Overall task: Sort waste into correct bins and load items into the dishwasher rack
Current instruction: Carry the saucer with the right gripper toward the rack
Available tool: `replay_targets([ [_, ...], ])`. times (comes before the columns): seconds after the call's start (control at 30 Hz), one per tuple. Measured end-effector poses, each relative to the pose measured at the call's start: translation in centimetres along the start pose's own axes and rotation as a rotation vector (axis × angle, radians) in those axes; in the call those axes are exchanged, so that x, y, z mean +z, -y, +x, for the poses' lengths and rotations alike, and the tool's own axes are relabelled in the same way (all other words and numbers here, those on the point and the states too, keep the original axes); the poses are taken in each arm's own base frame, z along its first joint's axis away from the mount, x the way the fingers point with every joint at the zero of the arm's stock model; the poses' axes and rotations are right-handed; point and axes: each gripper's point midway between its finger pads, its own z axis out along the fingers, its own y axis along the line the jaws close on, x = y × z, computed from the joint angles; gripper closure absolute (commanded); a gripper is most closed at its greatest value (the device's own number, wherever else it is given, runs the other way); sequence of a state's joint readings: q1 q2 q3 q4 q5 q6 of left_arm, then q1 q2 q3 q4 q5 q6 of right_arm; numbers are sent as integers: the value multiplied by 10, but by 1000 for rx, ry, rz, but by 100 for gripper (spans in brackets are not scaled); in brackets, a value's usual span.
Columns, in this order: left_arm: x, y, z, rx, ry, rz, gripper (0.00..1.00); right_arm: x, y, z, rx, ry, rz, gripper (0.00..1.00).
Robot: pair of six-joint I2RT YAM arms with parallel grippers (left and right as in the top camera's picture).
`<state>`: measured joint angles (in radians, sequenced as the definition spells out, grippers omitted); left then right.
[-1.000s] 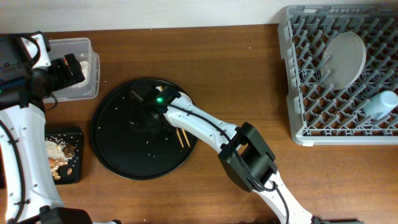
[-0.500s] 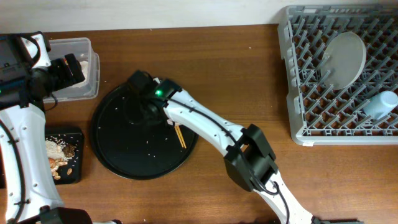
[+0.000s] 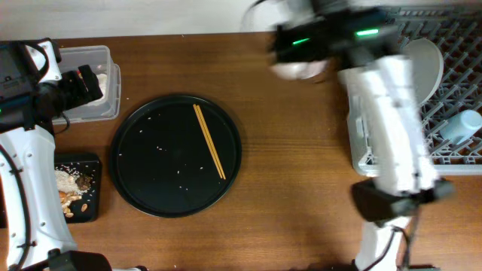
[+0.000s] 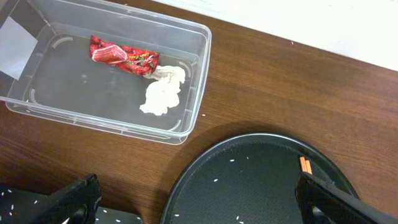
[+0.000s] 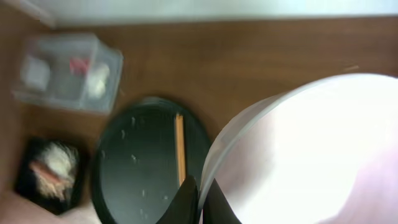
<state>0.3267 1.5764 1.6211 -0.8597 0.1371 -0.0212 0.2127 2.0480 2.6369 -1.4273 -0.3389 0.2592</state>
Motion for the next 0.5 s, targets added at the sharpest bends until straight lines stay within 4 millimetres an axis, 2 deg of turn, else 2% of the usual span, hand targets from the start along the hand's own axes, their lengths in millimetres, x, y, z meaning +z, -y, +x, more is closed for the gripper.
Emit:
replay_targets([
  [0.03, 0, 0, 0, 0, 0, 0, 1, -17, 25, -13, 45, 39, -15, 96],
  [0.1, 0, 0, 0, 0, 0, 0, 1, -52, 88, -36, 156, 119, -56, 96],
  [0.17, 0, 0, 0, 0, 0, 0, 1, -78, 141, -44, 242, 175, -72, 96],
  [0.2, 0, 0, 0, 0, 0, 0, 1, -86, 156, -46, 258, 195, -93, 96],
  [0.3, 0, 0, 0, 0, 0, 0, 1, -121, 228, -45, 317, 275, -150, 96],
  [0.37, 0, 0, 0, 0, 0, 0, 1, -136, 260, -39, 338, 312, -169, 96],
  [0.5, 0, 0, 0, 0, 0, 0, 1, -162, 304, -31, 329, 390, -201, 96],
])
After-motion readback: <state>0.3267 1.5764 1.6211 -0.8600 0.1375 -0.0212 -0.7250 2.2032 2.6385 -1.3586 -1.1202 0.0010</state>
